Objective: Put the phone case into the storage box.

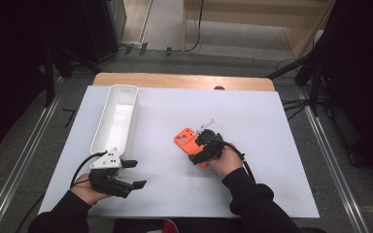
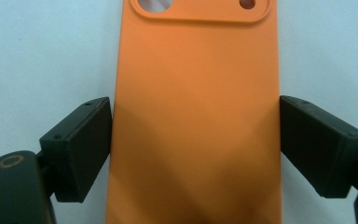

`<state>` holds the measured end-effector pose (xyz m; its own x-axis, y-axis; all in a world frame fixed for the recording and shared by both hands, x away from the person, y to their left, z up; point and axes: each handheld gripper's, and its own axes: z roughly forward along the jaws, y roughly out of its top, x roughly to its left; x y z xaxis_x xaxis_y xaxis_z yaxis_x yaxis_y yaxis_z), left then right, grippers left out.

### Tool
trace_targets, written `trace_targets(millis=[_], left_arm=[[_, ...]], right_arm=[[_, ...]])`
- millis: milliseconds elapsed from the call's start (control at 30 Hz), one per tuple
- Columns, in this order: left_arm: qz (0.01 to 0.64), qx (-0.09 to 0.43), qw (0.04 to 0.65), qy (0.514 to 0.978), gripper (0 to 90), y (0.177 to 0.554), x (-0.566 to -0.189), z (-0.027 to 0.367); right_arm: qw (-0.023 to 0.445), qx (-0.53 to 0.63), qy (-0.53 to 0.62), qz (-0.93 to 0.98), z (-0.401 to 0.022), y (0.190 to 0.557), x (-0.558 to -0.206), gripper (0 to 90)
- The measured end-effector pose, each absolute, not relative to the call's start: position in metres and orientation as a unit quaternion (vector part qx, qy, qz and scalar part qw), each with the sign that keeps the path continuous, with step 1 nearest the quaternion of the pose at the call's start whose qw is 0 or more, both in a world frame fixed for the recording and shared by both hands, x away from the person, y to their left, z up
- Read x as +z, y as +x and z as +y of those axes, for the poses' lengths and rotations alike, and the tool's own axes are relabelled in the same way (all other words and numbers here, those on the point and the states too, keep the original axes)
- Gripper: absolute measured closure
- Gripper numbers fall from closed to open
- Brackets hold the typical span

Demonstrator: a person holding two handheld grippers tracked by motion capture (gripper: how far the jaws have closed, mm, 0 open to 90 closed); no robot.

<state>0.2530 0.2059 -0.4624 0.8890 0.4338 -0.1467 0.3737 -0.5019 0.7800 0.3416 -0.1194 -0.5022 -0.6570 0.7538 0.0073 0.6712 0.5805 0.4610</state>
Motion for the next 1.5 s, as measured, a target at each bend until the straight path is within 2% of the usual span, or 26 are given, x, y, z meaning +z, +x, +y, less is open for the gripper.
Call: trace_targets(millis=[633, 967, 1267, 1367, 1500], left_arm=[[0.233, 0.031, 0.438, 0.868, 23.4, 0.253, -0.463, 0.206], [0.236, 0.025, 0.442, 0.865, 23.8, 0.253, -0.461, 0.204], [0.256, 0.012, 0.455, 0.853, 23.5, 0.253, -0.459, 0.201], [0.262, 0.012, 0.464, 0.846, 23.5, 0.253, -0.457, 0.2], [0.266, 0.008, 0.473, 0.84, 23.5, 0.253, -0.454, 0.197]], right_arm=[[0.089, 0.222, 0.403, 0.883, -0.122, 0.343, -0.501, 14.6], [0.032, 0.264, 0.429, 0.863, -0.139, 0.351, -0.497, 14.6], [0.0, 0.311, 0.437, 0.844, -0.15, 0.351, -0.488, 14.6], [0.007, 0.308, 0.441, 0.843, -0.152, 0.349, -0.484, 14.6], [-0.008, 0.323, 0.445, 0.835, -0.157, 0.348, -0.482, 14.6]])
